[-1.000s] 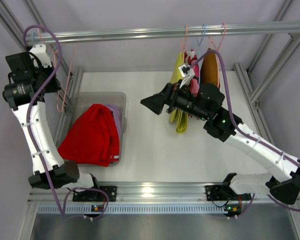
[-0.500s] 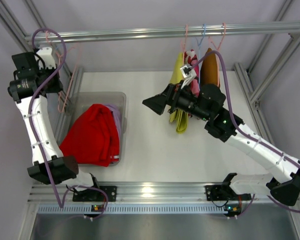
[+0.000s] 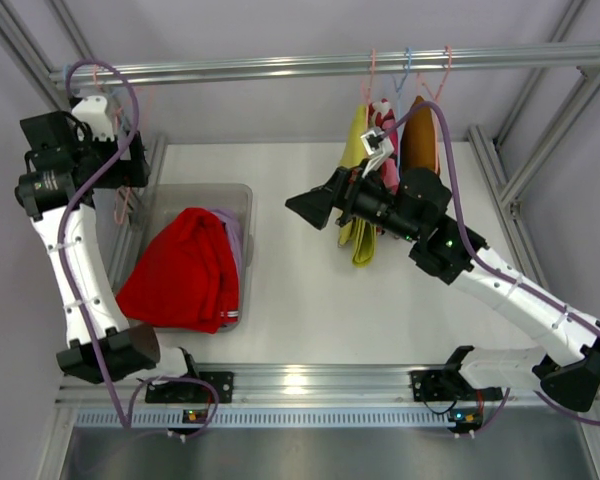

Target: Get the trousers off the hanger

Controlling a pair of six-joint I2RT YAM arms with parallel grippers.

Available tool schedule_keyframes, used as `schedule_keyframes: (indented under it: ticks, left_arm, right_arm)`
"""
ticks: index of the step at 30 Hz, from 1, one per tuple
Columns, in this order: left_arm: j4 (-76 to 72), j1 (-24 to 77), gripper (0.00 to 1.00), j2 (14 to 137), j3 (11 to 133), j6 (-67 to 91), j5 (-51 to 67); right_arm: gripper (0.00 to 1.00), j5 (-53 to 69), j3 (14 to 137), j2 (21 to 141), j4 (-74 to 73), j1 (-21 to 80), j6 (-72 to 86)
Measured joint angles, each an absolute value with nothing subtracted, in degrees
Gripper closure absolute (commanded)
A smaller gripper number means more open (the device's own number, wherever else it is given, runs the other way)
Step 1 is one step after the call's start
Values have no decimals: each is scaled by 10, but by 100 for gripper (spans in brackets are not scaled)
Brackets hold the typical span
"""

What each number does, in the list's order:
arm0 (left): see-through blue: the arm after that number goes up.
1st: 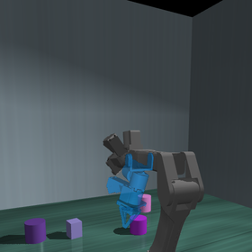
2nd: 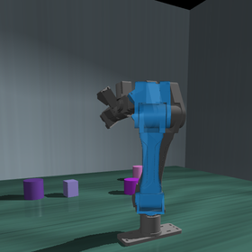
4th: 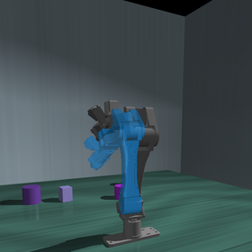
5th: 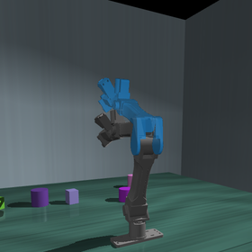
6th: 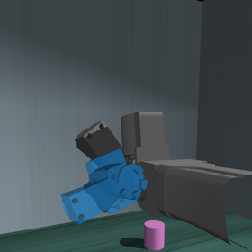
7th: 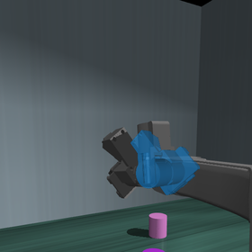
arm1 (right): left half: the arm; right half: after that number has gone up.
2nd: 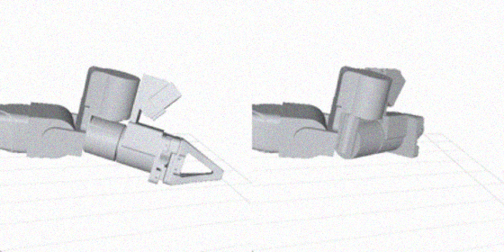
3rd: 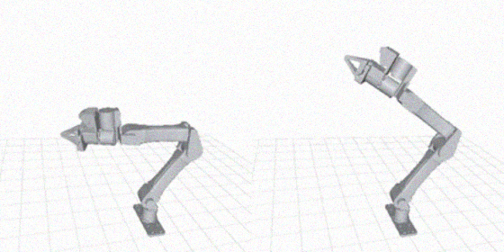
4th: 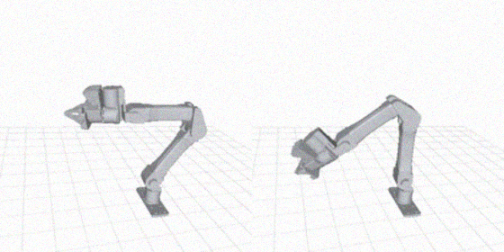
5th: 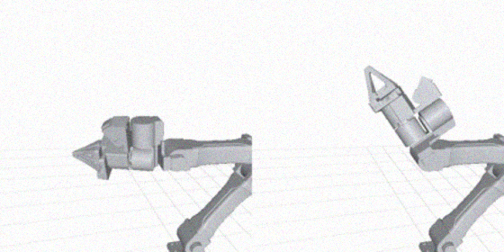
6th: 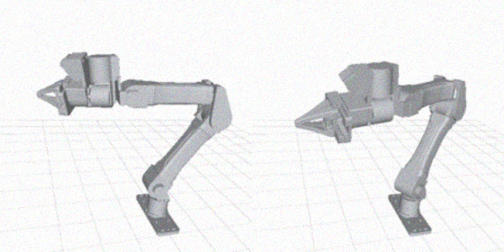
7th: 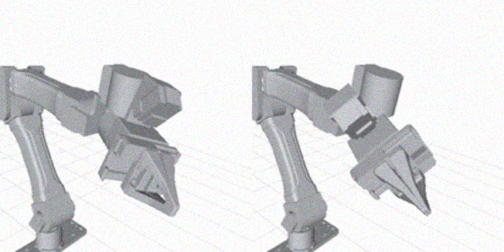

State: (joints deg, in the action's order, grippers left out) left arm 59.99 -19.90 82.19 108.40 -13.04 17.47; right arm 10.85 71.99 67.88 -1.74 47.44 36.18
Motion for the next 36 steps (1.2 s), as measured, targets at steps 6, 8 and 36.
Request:
schedule_keyframes:
  ticks: [6,8,36]
  left_arm:
    - [610,-199,1,725,1114,-124,214]
    - [612,-199,1,701,1136,-119,220]
    - [242,264,14,737,859,200,361]
  right_arm:
    - [0,89,720,676,-18,474,343]
    - [0,83,720,672,-20,474,336]
    - [1,57,716,521,-93,267,306]
